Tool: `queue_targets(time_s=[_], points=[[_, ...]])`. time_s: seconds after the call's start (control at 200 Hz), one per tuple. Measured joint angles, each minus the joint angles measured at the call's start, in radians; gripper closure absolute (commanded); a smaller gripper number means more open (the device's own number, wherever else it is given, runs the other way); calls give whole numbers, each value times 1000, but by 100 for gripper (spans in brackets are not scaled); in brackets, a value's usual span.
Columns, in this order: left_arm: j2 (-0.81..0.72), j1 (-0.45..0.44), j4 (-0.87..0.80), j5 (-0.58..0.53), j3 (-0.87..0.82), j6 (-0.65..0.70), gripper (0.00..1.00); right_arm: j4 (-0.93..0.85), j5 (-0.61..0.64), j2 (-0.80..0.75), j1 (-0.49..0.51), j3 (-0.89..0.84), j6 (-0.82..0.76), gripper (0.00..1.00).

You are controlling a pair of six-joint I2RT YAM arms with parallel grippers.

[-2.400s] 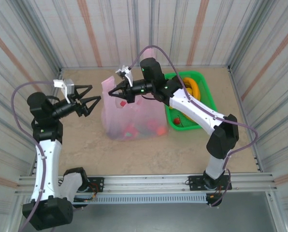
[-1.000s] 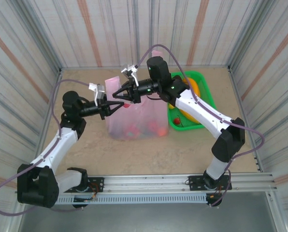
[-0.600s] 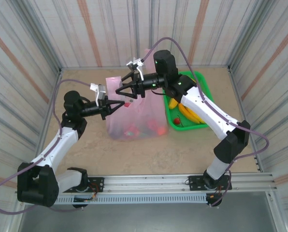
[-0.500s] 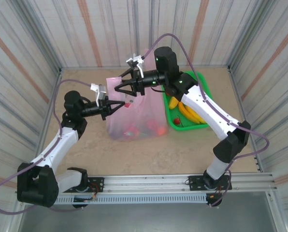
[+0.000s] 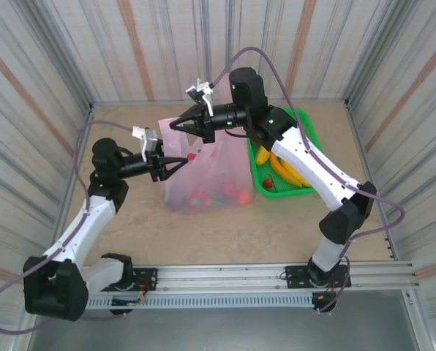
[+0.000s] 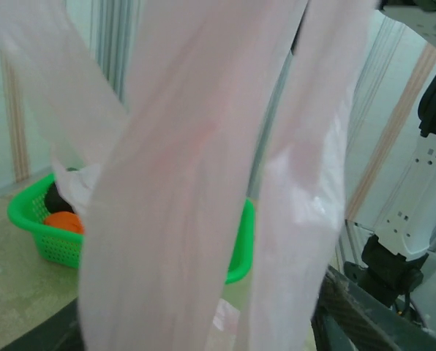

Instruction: Place the fake fruits into the plastic bag and tie a complex knot

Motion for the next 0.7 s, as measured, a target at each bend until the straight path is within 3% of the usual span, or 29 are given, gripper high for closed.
queue_targets(time_s=[0.15,0.416,0.591,0.701], points=[[-54,37,-1,-17,11,2,25,-14,0,-4,-8,0,0,100],[-13,27,21,13,137,-13,25,-30,-11,-8,-9,0,10,100],[56,-11,48,48,199,-18,33,-29,-33,-12,-14,0,23,100],[92,-36,60,64,216,-26,46,-29,-39,-14,-14,0,37,100]])
